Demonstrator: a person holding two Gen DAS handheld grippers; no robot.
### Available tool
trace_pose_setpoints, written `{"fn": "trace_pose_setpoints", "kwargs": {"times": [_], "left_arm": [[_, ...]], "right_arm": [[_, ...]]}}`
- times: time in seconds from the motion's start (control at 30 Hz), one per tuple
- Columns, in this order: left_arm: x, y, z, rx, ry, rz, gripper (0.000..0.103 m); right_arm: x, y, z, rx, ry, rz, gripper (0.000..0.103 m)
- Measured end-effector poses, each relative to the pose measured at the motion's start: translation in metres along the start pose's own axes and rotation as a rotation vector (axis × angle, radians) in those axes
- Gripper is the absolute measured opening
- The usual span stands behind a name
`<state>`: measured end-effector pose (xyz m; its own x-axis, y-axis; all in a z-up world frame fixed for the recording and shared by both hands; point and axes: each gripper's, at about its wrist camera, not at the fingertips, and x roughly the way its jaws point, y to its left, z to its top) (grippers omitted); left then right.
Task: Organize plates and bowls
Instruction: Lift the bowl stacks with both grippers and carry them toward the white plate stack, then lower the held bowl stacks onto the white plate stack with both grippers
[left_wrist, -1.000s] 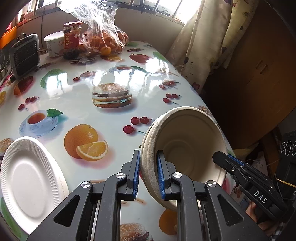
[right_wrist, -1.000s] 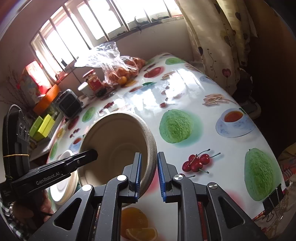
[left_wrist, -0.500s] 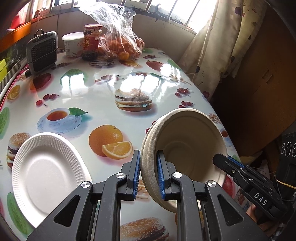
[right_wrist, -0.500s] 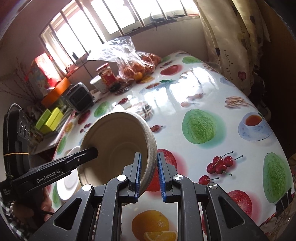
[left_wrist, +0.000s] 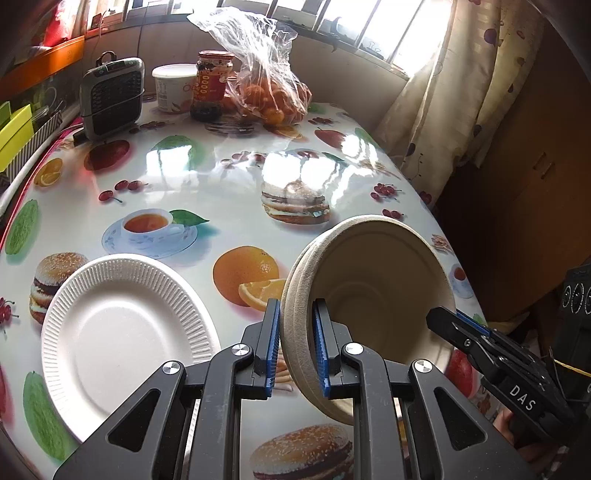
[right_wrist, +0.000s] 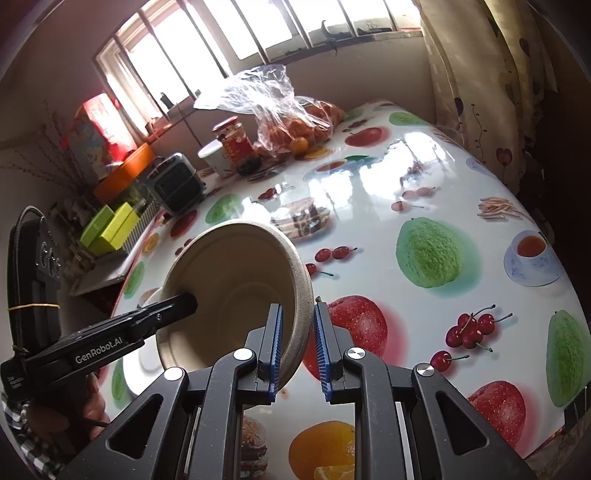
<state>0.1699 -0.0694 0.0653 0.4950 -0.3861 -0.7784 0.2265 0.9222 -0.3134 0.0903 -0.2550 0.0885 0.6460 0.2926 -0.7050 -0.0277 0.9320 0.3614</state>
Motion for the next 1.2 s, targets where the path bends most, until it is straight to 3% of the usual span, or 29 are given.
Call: {"fn": "trace_pose_setpoints", "kwargs": {"times": [1.2], "left_arm": [[-0.040,0.074,-0.013,-0.140,-0.075,0.111,0.018]], "right_arm": [[0.040,0.074,0.004,-0.134,0.073,0.125,0.017]]}}
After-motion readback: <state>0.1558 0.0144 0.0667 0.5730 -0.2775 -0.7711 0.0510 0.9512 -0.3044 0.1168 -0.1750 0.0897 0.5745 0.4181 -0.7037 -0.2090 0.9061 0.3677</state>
